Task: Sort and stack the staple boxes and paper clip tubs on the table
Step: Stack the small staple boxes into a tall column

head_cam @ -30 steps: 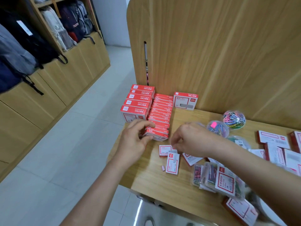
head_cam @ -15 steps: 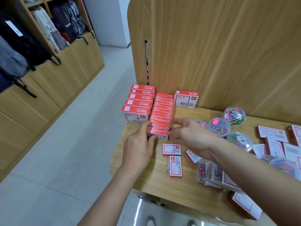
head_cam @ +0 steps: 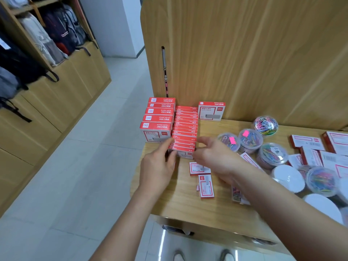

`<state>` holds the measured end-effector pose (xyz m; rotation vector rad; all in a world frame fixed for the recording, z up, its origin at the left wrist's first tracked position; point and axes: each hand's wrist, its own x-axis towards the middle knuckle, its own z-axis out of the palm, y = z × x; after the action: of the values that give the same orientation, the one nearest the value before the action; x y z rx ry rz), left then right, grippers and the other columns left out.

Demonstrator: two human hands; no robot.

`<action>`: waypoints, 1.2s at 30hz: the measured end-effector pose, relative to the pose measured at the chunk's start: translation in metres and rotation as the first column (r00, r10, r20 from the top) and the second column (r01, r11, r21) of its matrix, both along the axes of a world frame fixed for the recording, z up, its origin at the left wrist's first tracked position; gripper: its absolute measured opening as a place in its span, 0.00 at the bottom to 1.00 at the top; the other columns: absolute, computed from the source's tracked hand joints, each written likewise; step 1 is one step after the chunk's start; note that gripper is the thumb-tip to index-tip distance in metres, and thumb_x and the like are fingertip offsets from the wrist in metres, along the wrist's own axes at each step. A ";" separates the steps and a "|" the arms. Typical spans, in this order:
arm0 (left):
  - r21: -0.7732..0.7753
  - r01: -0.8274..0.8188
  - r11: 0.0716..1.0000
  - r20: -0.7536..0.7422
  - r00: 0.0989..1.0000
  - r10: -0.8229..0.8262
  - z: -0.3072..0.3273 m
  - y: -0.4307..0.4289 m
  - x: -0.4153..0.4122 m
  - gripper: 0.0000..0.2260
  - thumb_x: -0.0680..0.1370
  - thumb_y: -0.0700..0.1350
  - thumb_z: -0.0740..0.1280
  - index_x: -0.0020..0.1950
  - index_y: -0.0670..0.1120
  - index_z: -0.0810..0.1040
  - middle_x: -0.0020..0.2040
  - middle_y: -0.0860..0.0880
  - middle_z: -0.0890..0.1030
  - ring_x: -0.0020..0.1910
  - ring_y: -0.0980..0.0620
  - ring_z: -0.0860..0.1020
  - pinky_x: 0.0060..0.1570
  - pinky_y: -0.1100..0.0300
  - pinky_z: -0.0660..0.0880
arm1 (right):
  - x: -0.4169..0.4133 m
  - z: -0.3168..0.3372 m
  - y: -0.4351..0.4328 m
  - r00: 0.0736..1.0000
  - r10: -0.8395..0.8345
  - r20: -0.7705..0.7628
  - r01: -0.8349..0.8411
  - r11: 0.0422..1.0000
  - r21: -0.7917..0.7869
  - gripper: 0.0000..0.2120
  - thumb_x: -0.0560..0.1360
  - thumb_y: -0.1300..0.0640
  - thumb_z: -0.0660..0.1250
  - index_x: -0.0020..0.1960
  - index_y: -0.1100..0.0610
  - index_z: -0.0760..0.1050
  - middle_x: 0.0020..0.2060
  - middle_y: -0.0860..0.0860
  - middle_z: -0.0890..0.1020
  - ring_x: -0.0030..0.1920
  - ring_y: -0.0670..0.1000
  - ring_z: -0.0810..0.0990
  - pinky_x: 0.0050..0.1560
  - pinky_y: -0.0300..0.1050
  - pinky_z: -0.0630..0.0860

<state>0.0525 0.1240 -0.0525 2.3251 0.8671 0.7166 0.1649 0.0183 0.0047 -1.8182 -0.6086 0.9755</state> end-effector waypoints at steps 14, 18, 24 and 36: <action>-0.138 0.068 0.988 -0.046 0.996 -0.075 0.009 0.028 -0.041 0.14 0.75 0.47 0.69 0.61 0.54 0.79 0.55 0.59 0.79 0.54 0.58 0.77 0.57 0.59 0.74 | -0.006 0.003 -0.030 0.564 0.222 0.795 0.094 0.939 -0.330 0.14 0.74 0.55 0.64 0.60 0.52 0.74 0.56 0.51 0.79 0.58 0.55 0.73 0.56 0.47 0.69; 0.004 0.220 0.975 -0.418 0.887 -0.198 0.001 0.027 -0.045 0.23 0.74 0.56 0.69 0.68 0.56 0.71 0.61 0.56 0.71 0.63 0.52 0.65 0.59 0.59 0.65 | -0.017 -0.011 -0.024 0.408 0.437 0.802 0.093 0.854 -0.512 0.18 0.76 0.46 0.61 0.62 0.52 0.74 0.59 0.51 0.73 0.61 0.57 0.66 0.59 0.49 0.66; -0.491 0.141 0.859 -0.108 0.969 -0.221 0.007 0.025 -0.049 0.05 0.75 0.50 0.70 0.50 0.53 0.83 0.40 0.55 0.82 0.37 0.56 0.78 0.40 0.66 0.73 | -0.021 -0.025 -0.019 0.484 0.458 0.745 0.085 0.823 -0.562 0.18 0.75 0.46 0.63 0.62 0.50 0.74 0.60 0.49 0.73 0.63 0.56 0.64 0.58 0.51 0.68; -0.930 0.348 0.115 0.360 0.927 0.109 0.023 0.000 -0.051 0.16 0.75 0.42 0.64 0.61 0.36 0.75 0.55 0.34 0.81 0.49 0.42 0.83 0.45 0.58 0.81 | -0.016 -0.018 -0.024 0.633 0.237 0.737 0.057 0.935 -0.350 0.10 0.72 0.56 0.68 0.45 0.49 0.67 0.43 0.51 0.80 0.48 0.56 0.77 0.44 0.49 0.74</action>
<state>0.0014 0.1241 -0.0294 0.8995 0.6147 0.2276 0.1488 -0.0057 -0.0134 -2.5579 -1.1157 0.2974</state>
